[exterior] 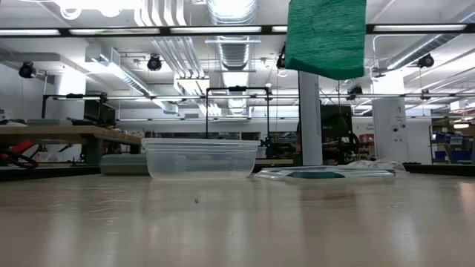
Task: Roll bandage
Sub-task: Roll the blue bandage
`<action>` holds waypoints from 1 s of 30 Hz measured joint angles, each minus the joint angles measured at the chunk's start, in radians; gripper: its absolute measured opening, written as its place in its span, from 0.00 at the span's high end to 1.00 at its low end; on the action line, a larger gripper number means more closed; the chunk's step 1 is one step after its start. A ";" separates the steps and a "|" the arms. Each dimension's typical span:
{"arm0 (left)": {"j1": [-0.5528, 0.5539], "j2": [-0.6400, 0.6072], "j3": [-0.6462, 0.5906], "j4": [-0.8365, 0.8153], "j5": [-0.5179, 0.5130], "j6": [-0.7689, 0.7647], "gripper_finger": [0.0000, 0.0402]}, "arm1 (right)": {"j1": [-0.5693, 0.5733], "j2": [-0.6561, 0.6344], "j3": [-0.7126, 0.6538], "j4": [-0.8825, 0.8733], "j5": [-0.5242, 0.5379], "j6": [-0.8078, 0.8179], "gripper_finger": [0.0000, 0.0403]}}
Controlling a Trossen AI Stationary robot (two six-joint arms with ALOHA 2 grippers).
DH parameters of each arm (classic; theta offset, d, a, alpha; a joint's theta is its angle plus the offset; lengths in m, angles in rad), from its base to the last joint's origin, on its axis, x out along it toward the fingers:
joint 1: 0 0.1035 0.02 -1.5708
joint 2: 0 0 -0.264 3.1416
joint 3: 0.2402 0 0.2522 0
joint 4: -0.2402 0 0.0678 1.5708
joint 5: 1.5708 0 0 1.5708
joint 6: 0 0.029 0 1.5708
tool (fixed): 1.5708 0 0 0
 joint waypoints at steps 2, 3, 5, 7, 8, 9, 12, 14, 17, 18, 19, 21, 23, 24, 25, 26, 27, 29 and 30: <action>0.000 -0.003 0.000 0.000 0.000 -0.006 1.00 | 0.011 -0.009 0.004 -0.035 0.002 0.053 0.76; 0.000 -0.003 0.000 -0.001 0.000 -0.010 1.00 | 0.018 -0.013 0.005 -0.046 0.003 0.070 0.76; 0.000 -0.003 0.000 -0.003 0.000 -0.016 1.00 | 0.029 -0.019 0.005 -0.069 0.005 0.098 0.75; 0.000 -0.003 0.000 -0.002 0.000 -0.018 1.00 | 0.038 -0.021 0.005 -0.068 0.022 0.105 0.74; 0.000 -0.003 0.000 -0.001 0.000 -0.018 1.00 | 0.043 -0.021 0.005 -0.069 0.033 0.103 0.74; 0.000 -0.003 0.000 -0.001 0.000 -0.018 1.00 | 0.047 -0.021 0.005 -0.069 0.046 0.101 0.73; 0.000 -0.003 0.000 -0.001 0.000 -0.019 1.00 | 0.058 -0.021 0.005 -0.069 0.078 0.098 0.72; -0.001 -0.004 -0.001 -0.001 0.003 -0.022 1.00 | 0.063 -0.022 0.005 -0.069 0.089 0.096 0.72; -0.001 -0.004 -0.003 -0.002 0.006 -0.023 1.00 | 0.070 -0.022 0.004 -0.069 0.105 0.095 0.72; -0.002 -0.004 -0.003 -0.002 0.008 -0.026 1.00 | 0.070 -0.022 0.004 -0.069 0.105 0.093 0.72; -0.002 -0.004 -0.003 -0.002 0.016 -0.029 1.00 | 0.070 -0.022 0.004 -0.069 0.113 0.091 0.72; -0.002 -0.004 -0.003 -0.002 0.046 -0.038 1.00 | 0.070 -0.022 0.004 -0.068 0.137 0.080 0.73; -0.002 -0.004 -0.003 -0.002 0.060 -0.051 1.00 | 0.069 -0.022 0.004 -0.059 0.144 0.062 0.74; -0.002 -0.004 -0.003 -0.001 0.061 -0.055 1.00 | 0.069 -0.022 0.004 -0.052 0.146 0.050 0.74; -0.002 -0.004 -0.003 -0.001 0.063 -0.057 1.00 | 0.069 -0.022 0.003 -0.040 0.146 0.032 0.74; -0.002 -0.003 -0.003 0.001 0.064 -0.059 1.00 | 0.069 -0.022 0.003 -0.026 0.146 0.022 0.73; -0.002 -0.003 -0.003 0.001 0.065 -0.059 1.00 | 0.069 -0.022 0.003 -0.010 0.146 0.005 0.73; -0.002 -0.003 -0.003 0.000 0.066 -0.066 1.00 | 0.069 -0.022 0.003 0.024 0.146 -0.025 0.71; -0.002 -0.003 -0.003 0.001 0.066 -0.071 1.00 | 0.069 -0.022 0.003 0.036 0.146 -0.035 0.71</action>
